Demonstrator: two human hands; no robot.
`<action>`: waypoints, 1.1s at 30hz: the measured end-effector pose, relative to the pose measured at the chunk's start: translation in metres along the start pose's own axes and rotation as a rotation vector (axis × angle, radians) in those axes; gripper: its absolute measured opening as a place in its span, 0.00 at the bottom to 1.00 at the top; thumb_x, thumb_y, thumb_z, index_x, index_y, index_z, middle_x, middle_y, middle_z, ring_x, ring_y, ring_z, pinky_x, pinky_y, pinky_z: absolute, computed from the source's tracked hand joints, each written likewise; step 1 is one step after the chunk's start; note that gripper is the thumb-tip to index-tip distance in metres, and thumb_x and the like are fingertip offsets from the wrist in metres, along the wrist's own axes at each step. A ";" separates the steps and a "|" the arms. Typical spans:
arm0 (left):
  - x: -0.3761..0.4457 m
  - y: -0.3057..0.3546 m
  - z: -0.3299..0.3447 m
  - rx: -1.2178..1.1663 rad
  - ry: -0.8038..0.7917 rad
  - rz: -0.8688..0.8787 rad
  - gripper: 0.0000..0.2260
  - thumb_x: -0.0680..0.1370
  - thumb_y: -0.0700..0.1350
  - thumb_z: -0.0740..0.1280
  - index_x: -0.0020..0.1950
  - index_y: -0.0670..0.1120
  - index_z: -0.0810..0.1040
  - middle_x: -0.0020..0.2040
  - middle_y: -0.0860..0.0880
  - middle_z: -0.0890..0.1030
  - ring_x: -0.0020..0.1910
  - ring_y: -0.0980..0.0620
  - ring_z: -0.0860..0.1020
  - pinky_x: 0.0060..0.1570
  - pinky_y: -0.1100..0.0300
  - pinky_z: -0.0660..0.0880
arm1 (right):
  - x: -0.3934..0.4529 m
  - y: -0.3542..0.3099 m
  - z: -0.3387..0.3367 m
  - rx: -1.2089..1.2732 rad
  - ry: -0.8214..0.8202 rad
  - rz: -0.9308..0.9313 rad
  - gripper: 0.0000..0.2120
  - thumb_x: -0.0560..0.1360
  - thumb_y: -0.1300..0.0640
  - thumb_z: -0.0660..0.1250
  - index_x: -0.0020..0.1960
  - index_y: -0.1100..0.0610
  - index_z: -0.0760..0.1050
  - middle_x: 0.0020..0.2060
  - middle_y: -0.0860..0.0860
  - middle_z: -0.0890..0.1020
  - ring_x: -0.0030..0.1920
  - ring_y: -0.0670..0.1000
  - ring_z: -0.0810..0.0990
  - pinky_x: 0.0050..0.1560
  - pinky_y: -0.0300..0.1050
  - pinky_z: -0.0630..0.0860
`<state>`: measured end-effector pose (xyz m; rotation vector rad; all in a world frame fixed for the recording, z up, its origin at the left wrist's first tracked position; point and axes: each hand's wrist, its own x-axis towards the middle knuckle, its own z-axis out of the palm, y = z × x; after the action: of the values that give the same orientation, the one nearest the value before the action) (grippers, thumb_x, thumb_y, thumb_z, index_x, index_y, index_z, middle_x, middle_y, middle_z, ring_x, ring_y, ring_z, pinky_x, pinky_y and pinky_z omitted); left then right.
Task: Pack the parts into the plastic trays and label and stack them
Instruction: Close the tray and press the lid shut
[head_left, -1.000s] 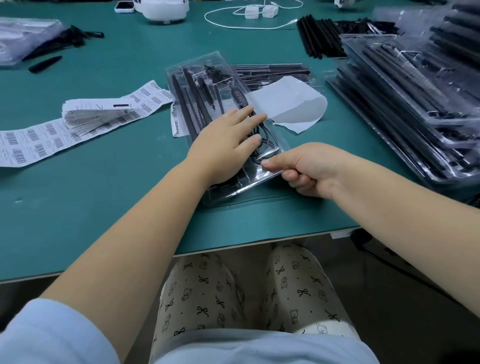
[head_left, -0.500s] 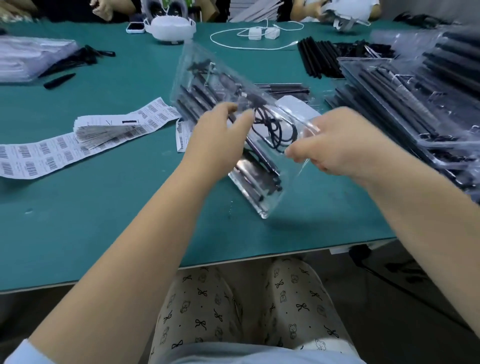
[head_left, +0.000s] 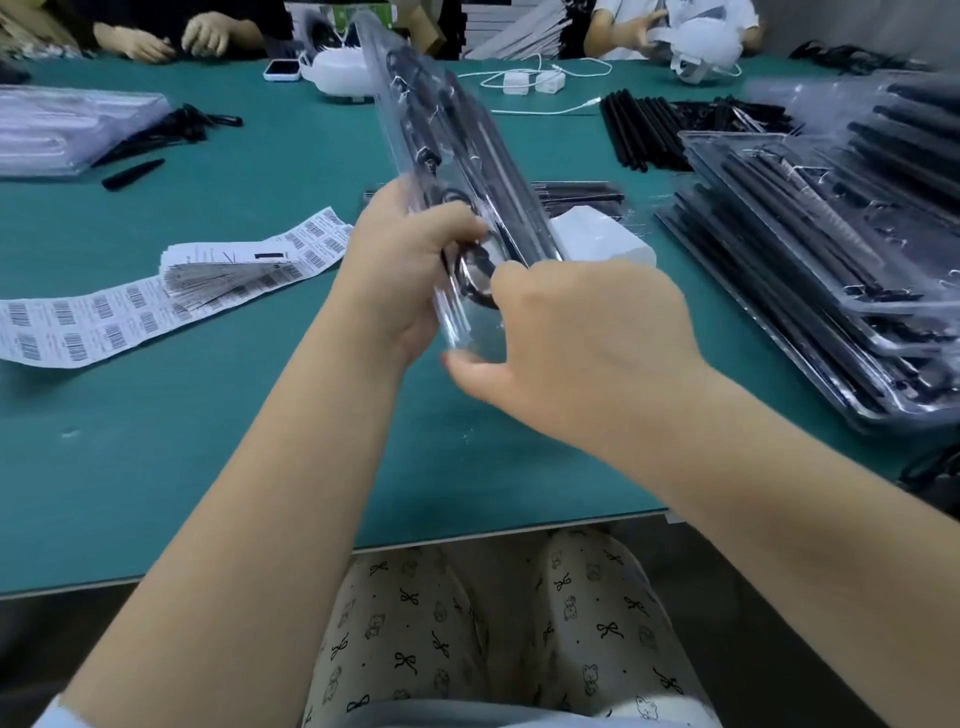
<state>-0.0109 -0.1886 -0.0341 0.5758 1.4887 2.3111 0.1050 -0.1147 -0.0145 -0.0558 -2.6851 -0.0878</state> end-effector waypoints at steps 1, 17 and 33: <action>0.000 -0.004 -0.006 -0.027 -0.030 0.015 0.11 0.69 0.29 0.60 0.51 0.36 0.70 0.36 0.42 0.74 0.29 0.50 0.75 0.29 0.63 0.73 | 0.000 0.006 0.010 0.073 0.028 -0.059 0.28 0.63 0.35 0.71 0.36 0.54 0.59 0.24 0.44 0.60 0.25 0.50 0.60 0.29 0.33 0.48; -0.001 -0.043 -0.044 0.367 0.038 -0.149 0.12 0.69 0.53 0.71 0.47 0.48 0.83 0.42 0.50 0.84 0.38 0.51 0.80 0.45 0.52 0.78 | 0.020 0.080 0.104 1.982 -0.218 0.749 0.08 0.63 0.60 0.69 0.40 0.62 0.84 0.36 0.57 0.83 0.35 0.54 0.83 0.39 0.47 0.82; -0.010 -0.051 -0.029 0.113 0.113 -0.392 0.03 0.73 0.43 0.69 0.40 0.46 0.80 0.38 0.48 0.85 0.34 0.55 0.83 0.28 0.67 0.75 | 0.024 0.085 0.106 2.086 0.162 0.897 0.35 0.66 0.65 0.70 0.71 0.68 0.62 0.44 0.59 0.82 0.40 0.58 0.83 0.37 0.51 0.80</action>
<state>-0.0137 -0.1955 -0.0930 0.1598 1.6228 1.9936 0.0414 -0.0219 -0.0948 -0.4711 -1.1626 2.4675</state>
